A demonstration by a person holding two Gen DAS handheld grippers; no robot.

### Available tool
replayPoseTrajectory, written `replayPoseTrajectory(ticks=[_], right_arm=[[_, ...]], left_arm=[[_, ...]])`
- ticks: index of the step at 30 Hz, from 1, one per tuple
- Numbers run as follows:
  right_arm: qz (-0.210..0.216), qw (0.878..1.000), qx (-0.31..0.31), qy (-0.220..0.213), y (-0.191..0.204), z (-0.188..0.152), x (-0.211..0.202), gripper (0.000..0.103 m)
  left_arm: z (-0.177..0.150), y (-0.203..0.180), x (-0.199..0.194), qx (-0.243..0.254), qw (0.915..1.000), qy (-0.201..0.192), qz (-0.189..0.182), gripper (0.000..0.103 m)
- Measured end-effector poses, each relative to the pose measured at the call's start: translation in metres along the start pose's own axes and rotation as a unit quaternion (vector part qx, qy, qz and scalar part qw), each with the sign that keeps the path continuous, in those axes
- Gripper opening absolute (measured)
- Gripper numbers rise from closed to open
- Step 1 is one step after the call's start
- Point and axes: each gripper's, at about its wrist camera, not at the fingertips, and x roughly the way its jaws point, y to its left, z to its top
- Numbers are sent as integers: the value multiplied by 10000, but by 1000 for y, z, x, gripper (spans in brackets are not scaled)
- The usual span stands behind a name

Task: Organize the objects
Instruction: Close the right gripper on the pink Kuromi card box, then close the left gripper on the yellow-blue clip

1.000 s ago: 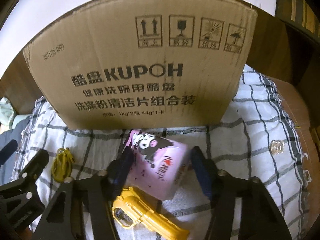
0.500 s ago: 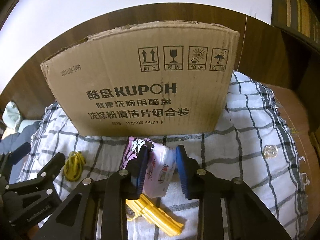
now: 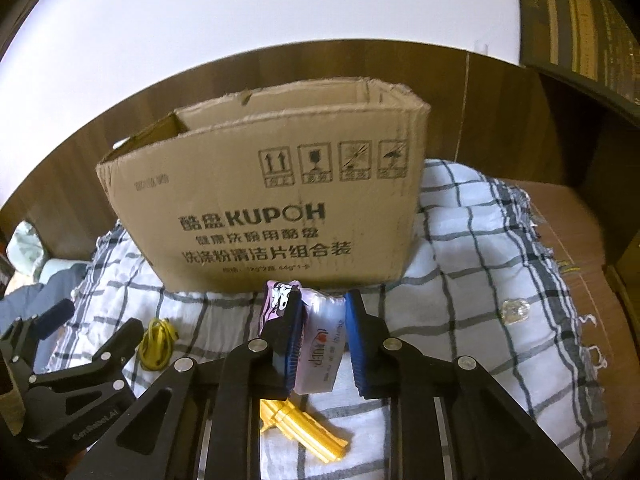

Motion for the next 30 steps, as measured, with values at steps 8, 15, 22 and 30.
replayPoseTrajectory(ticks=[8,15,22,30], right_arm=[[-35,10000,18,30,-4,-1,3,22],[-47,9999,47,84,-8,-3,8,22],[-24,9999,52,90,-10,-3,10,22],[-14,10000,61,63,-9,-2,8,22]], left_arm=[[-4,-7,25,11,9995,294,-115,78],[-11,-15,39,74,9987,464,-213,64],[-18,-25,52,176,9961,724,-463,25],[-18,-27,42,296,9972,556,-401,22]])
